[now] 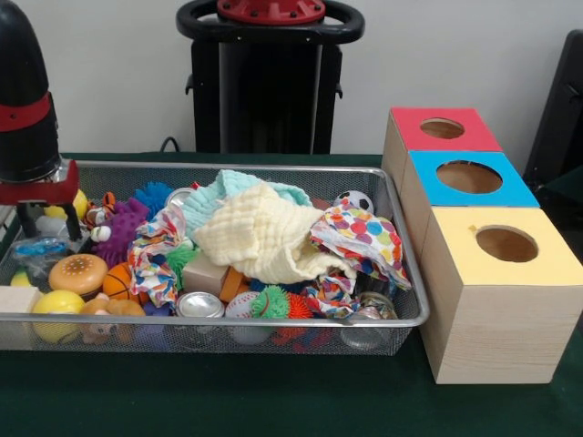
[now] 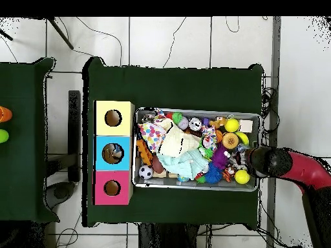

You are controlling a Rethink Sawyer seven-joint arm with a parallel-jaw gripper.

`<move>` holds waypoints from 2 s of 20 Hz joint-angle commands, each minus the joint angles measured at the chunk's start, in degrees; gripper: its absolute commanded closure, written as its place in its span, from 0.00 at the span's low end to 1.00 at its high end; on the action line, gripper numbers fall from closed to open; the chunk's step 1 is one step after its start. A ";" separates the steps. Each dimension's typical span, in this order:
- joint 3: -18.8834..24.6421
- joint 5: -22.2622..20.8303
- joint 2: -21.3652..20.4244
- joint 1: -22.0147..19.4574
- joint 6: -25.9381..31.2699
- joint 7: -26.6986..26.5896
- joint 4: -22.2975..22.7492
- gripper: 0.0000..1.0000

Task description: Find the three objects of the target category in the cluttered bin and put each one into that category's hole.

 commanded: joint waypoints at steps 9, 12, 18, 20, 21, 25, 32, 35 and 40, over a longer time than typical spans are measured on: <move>2.89 0.46 6.58 0.15 5.89 -11.49 -8.27 0.00; 2.29 -0.02 5.57 0.63 3.79 -9.31 -6.47 0.00; 2.21 0.56 5.33 0.66 3.09 -7.74 -5.41 0.00; 2.26 1.11 4.97 0.51 3.66 -7.55 -5.02 0.00; 2.18 1.36 4.42 0.49 3.94 -7.27 -4.50 0.00; 2.09 2.28 2.32 -0.45 3.76 -6.44 -1.80 0.00; 2.14 2.95 0.30 -1.21 4.65 -7.13 -0.24 0.00; 1.91 2.22 1.74 -1.53 1.19 -5.60 -0.26 0.00; 2.09 0.95 3.60 -1.57 -2.76 -4.77 -1.32 1.00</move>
